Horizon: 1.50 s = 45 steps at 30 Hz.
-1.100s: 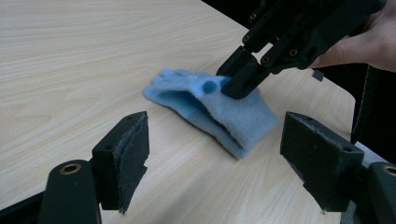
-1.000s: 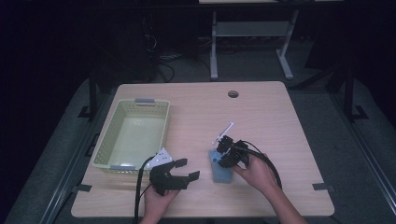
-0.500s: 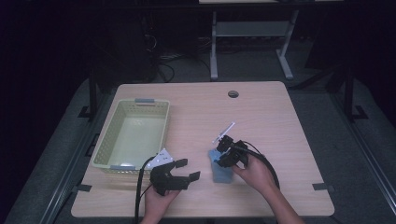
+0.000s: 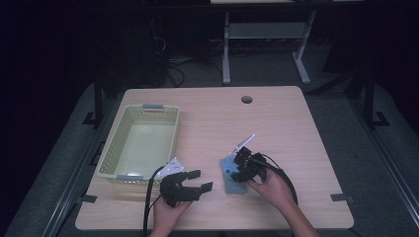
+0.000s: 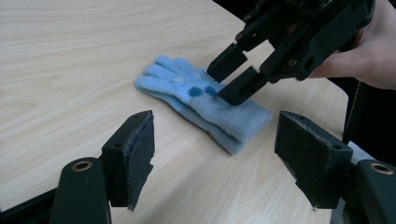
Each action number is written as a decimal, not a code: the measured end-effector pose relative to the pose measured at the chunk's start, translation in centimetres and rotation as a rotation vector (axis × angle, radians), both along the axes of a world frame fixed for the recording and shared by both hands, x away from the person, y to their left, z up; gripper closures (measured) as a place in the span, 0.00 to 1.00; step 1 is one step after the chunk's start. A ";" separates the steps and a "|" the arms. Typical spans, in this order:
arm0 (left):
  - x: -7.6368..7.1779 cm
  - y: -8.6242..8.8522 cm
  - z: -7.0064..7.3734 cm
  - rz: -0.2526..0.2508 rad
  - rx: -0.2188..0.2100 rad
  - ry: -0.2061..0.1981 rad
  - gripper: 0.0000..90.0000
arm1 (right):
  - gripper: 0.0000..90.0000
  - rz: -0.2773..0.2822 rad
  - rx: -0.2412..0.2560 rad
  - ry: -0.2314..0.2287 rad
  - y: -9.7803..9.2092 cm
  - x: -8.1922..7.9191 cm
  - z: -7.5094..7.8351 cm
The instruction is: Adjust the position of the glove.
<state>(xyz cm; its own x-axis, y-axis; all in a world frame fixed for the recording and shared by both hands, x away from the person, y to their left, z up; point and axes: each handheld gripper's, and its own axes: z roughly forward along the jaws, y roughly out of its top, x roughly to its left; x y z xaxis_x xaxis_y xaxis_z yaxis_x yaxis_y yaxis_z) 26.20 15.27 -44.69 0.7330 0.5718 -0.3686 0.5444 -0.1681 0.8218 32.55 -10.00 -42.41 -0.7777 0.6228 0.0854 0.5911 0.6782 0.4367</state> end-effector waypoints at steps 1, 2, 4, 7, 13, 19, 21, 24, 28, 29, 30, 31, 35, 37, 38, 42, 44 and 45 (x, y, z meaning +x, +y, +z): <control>0.0 0.0 0.0 0.000 0.000 0.000 0.32 | 0.63 0.000 0.000 0.000 0.0 0.0 0.0; 0.1 0.0 -0.1 -0.007 -0.029 0.036 0.32 | 0.60 -0.020 0.020 0.009 -0.7 -0.1 0.1; 0.1 0.0 -0.1 -0.011 -0.067 0.064 0.31 | 0.58 -0.032 0.032 -0.001 -1.2 -0.2 0.2; -0.2 -0.2 0.1 0.011 -0.069 0.069 0.27 | 0.55 -0.069 0.076 -0.005 -2.1 -0.4 0.4; -0.4 -0.8 0.3 0.017 -0.067 0.093 0.22 | 0.46 -0.131 0.127 -0.018 -3.3 -0.9 0.4; 0.1 -1.8 -0.1 0.021 -0.033 0.164 0.26 | 0.43 -0.193 0.238 0.018 -4.8 -2.2 0.0; 0.5 -2.4 -0.4 0.029 -0.035 0.205 0.27 | 0.42 -0.217 0.261 0.034 -5.3 -2.7 -0.6; 0.9 -3.0 -0.6 0.039 -0.029 0.220 0.30 | 0.36 -0.272 0.287 0.058 -6.0 -2.8 -1.5; 1.6 -4.0 -0.8 0.038 -0.015 0.251 0.34 | 0.34 -0.327 0.333 0.071 -6.4 -2.9 -2.1; 1.8 -4.2 -0.9 0.039 -0.019 0.268 0.34 | 0.33 -0.331 0.341 0.070 -6.4 -2.9 -2.2; 2.0 -4.4 -1.0 0.036 -0.016 0.282 0.34 | 0.31 -0.336 0.342 0.067 -6.3 -2.9 -2.3; 2.1 -4.6 -1.1 0.042 -0.024 0.300 0.34 | 0.30 -0.346 0.345 0.065 -6.2 -2.9 -2.4; 2.6 -5.2 -1.1 0.041 -0.021 0.324 0.35 | 0.33 -0.374 0.400 0.085 -6.1 -2.9 -2.6; 3.0 -5.5 -1.2 0.048 -0.011 0.316 0.37 | 0.34 -0.400 0.436 0.116 -6.2 -3.0 -2.8; 3.2 -5.6 -1.3 0.048 -0.011 0.327 0.37 | 0.34 -0.405 0.454 0.126 -6.2 -3.1 -3.0; 3.7 -5.9 -1.8 0.050 -0.013 0.360 0.39 | 0.38 -0.426 0.472 0.138 -6.1 -3.2 -3.3; 3.8 -6.0 -2.0 0.045 -0.014 0.377 0.40 | 0.42 -0.431 0.493 0.135 -6.3 -3.1 -3.3; 3.9 -6.1 -2.2 0.042 -0.019 0.384 0.41 | 0.43 -0.431 0.499 0.134 -6.4 -3.1 -3.3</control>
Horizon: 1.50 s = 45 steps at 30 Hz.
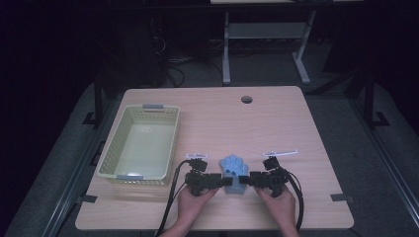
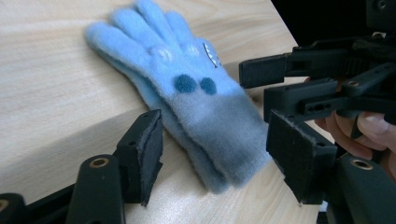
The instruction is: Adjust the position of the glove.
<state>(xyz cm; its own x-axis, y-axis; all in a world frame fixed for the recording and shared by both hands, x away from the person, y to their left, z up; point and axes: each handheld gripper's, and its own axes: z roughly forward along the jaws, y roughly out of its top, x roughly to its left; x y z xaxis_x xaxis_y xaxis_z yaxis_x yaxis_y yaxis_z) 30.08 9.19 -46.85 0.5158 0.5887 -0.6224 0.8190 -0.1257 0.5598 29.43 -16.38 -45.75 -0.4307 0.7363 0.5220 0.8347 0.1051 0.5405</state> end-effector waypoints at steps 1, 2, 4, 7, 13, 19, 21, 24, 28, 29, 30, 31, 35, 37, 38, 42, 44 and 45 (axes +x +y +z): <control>0.0 0.0 0.0 0.000 0.000 0.000 0.40 | 0.46 -0.002 0.004 -0.006 -0.1 0.0 0.0; 0.1 0.0 -0.1 -0.006 0.001 0.002 0.40 | 0.46 -0.002 0.004 -0.006 -0.1 0.0 0.0; 0.2 -0.2 -0.5 -0.012 -0.001 0.024 0.41 | 0.52 0.001 0.017 0.004 0.0 -0.1 -0.2; 0.2 -0.2 -0.6 -0.013 -0.002 0.028 0.43 | 0.56 0.007 0.018 0.022 0.1 -0.1 -0.5; 0.3 -0.2 -0.8 0.000 -0.001 0.036 0.53 | 0.58 0.000 0.019 0.035 0.2 0.0 -0.9; 0.3 -0.2 -0.8 -0.003 0.011 0.035 0.58 | 0.61 -0.006 0.046 0.051 0.2 0.1 -1.4; 0.3 -0.3 -0.8 -0.003 0.012 0.028 0.59 | 0.62 -0.012 0.050 0.051 0.2 0.1 -1.4; 0.1 -0.5 -1.0 -0.006 0.003 0.030 0.61 | 0.65 -0.018 0.051 0.056 0.4 -0.1 -1.5; 0.0 -0.6 -1.1 -0.005 -0.006 0.030 0.62 | 0.67 -0.021 0.052 0.046 0.5 -0.1 -1.6; 0.0 -0.7 -1.1 -0.006 -0.007 0.029 0.62 | 0.68 -0.021 0.051 0.040 0.5 -0.2 -1.6; 0.0 -0.7 -1.1 -0.006 -0.008 0.029 0.62 | 0.69 -0.022 0.051 0.039 0.6 -0.2 -1.7; 0.0 -0.8 -1.1 -0.005 -0.010 0.030 0.62 | 0.70 -0.024 0.052 0.040 0.6 -0.3 -1.7; 0.1 -0.9 -1.3 -0.010 -0.008 0.029 0.68 | 0.72 -0.027 0.066 0.046 0.8 -0.3 -1.8; 0.2 -0.9 -1.4 -0.009 -0.018 0.037 0.70 | 0.73 -0.029 0.072 0.048 0.7 -0.3 -1.8; 0.3 -0.8 -1.5 -0.012 -0.030 0.050 0.72 | 0.74 -0.031 0.078 0.058 0.8 -0.2 -1.9; 0.6 -0.7 -1.7 -0.018 -0.044 0.055 0.76 | 0.77 -0.033 0.085 0.067 1.0 -0.1 -1.9; 0.6 -0.7 -1.7 -0.013 -0.048 0.052 0.77 | 0.79 -0.033 0.099 0.080 0.9 0.0 -2.0; 0.6 -0.8 -1.7 -0.009 -0.050 0.051 0.78 | 0.79 -0.030 0.106 0.083 0.9 0.1 -2.1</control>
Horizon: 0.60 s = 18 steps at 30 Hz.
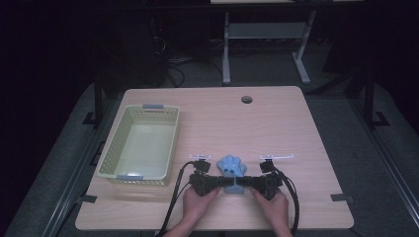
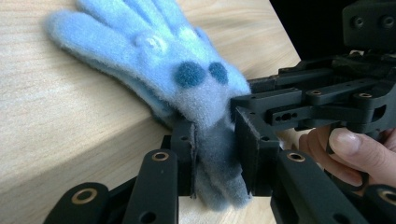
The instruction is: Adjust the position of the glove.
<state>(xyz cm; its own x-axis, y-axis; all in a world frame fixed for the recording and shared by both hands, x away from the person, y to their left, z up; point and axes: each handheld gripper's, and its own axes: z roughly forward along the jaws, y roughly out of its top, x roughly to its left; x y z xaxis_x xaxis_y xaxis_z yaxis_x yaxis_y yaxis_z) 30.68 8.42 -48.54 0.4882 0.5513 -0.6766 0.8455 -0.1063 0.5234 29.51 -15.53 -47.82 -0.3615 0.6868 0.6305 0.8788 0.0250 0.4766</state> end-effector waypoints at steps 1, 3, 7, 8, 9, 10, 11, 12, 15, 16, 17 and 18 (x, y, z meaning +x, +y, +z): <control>0.0 -0.1 0.0 0.003 0.000 -0.006 0.78 | 0.80 0.000 0.009 0.005 0.0 0.1 0.0; -0.1 -0.1 0.0 0.002 -0.003 -0.012 0.79 | 0.82 0.011 0.016 0.008 -0.1 0.2 -0.1; 0.0 0.0 0.1 -0.008 -0.008 -0.011 0.81 | 0.84 0.018 0.026 0.002 -0.2 0.2 0.0; 0.1 0.1 0.0 -0.010 -0.015 -0.008 0.82 | 0.84 0.021 0.039 0.006 -0.2 0.2 0.0; 0.2 0.2 0.0 -0.015 -0.017 -0.009 0.82 | 0.85 0.021 0.045 0.007 -0.3 0.2 -0.1; 0.2 0.2 0.0 -0.015 -0.017 -0.009 0.82 | 0.85 0.022 0.051 0.010 -0.3 0.3 -0.1; 0.2 0.2 0.0 -0.015 -0.019 -0.012 0.82 | 0.85 0.022 0.059 0.013 -0.4 0.3 -0.2; 0.2 0.2 0.0 -0.014 -0.021 -0.013 0.82 | 0.85 0.023 0.062 0.015 -0.4 0.4 -0.2; 0.2 0.2 0.1 -0.013 -0.023 -0.014 0.82 | 0.85 0.022 0.066 0.018 -0.4 0.3 -0.1; 0.2 0.2 0.1 -0.013 -0.023 -0.014 0.82 | 0.85 0.022 0.066 0.018 -0.4 0.3 -0.1; 0.2 0.3 0.2 -0.016 -0.025 -0.011 0.82 | 0.85 0.027 0.063 0.016 -0.4 0.3 0.0; 0.2 0.3 0.2 -0.016 -0.026 -0.011 0.82 | 0.85 0.029 0.064 0.015 -0.4 0.3 0.0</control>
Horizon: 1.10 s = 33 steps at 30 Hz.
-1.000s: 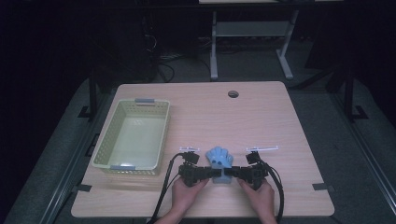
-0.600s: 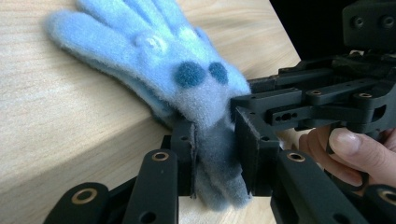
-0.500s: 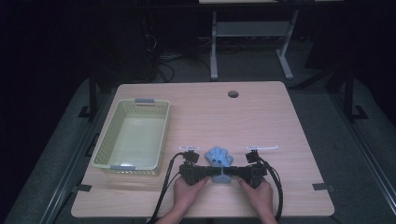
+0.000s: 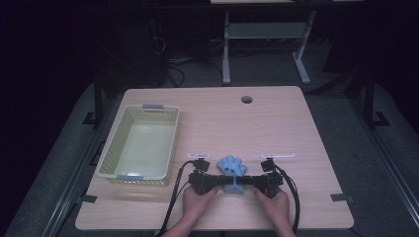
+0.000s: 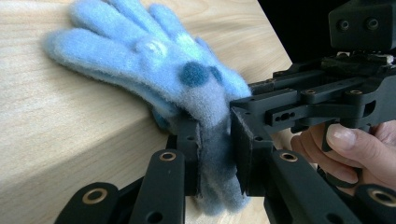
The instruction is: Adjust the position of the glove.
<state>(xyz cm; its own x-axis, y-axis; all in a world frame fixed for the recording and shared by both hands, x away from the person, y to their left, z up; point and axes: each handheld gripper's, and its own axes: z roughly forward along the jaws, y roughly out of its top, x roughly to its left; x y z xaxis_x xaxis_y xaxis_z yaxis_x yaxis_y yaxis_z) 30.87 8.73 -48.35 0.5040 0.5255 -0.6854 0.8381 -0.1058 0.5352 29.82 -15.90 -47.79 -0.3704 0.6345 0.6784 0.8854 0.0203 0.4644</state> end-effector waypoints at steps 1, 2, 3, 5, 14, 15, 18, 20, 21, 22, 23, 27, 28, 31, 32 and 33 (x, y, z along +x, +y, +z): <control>0.0 0.1 0.1 -0.003 0.001 0.000 0.82 | 0.85 0.003 0.000 0.000 0.1 0.0 0.1; 0.0 0.1 0.2 -0.006 0.000 0.002 0.82 | 0.85 0.006 -0.003 -0.001 0.1 0.0 0.1; 0.0 0.1 0.2 -0.006 0.000 0.002 0.82 | 0.85 0.006 -0.003 -0.001 0.1 0.0 0.1; 0.1 0.1 0.4 -0.006 0.000 -0.008 0.82 | 0.85 0.016 -0.004 -0.005 0.2 0.0 0.3; 0.0 0.5 0.9 -0.010 -0.008 -0.015 0.82 | 0.85 0.025 0.020 -0.010 0.2 -0.1 0.7; 0.0 0.6 1.0 -0.010 -0.013 -0.014 0.82 | 0.85 0.025 0.024 -0.015 0.3 -0.2 0.8; 0.1 0.7 1.3 -0.020 -0.017 -0.021 0.82 | 0.85 0.024 0.031 -0.022 0.3 -0.2 1.0; 0.1 0.8 1.5 -0.028 -0.019 -0.025 0.82 | 0.85 0.026 0.035 -0.024 0.3 -0.3 1.2; 0.0 0.8 1.6 -0.026 -0.025 -0.027 0.82 | 0.85 0.026 0.037 -0.026 0.3 -0.3 1.3; 0.0 0.8 1.6 -0.026 -0.025 -0.027 0.82 | 0.85 0.026 0.037 -0.026 0.3 -0.3 1.3; -0.1 0.8 1.7 -0.029 -0.028 -0.028 0.82 | 0.85 0.032 0.037 -0.032 0.3 -0.4 1.4; -0.2 0.9 1.7 -0.033 -0.032 -0.030 0.82 | 0.85 0.033 0.035 -0.026 0.4 -0.5 1.5; -0.2 0.9 1.8 -0.036 -0.034 -0.031 0.82 | 0.85 0.035 0.035 -0.031 0.4 -0.6 1.6; -0.3 1.0 1.9 -0.037 -0.037 -0.035 0.82 | 0.85 0.034 0.035 -0.033 0.4 -0.7 1.6; -0.3 1.0 2.1 -0.036 -0.035 -0.039 0.82 | 0.85 0.037 0.040 -0.036 0.5 -0.7 1.7; -0.3 1.0 2.1 -0.036 -0.035 -0.039 0.82 | 0.85 0.038 0.039 -0.037 0.5 -0.7 1.8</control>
<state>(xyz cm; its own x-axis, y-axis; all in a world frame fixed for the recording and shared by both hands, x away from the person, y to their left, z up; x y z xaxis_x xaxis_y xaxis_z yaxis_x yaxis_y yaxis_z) 30.54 9.78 -46.30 0.5491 0.4827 -0.6823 0.8124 -0.1168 0.5712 29.09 -15.42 -46.02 -0.4189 0.5931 0.6876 0.8666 0.0349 0.4978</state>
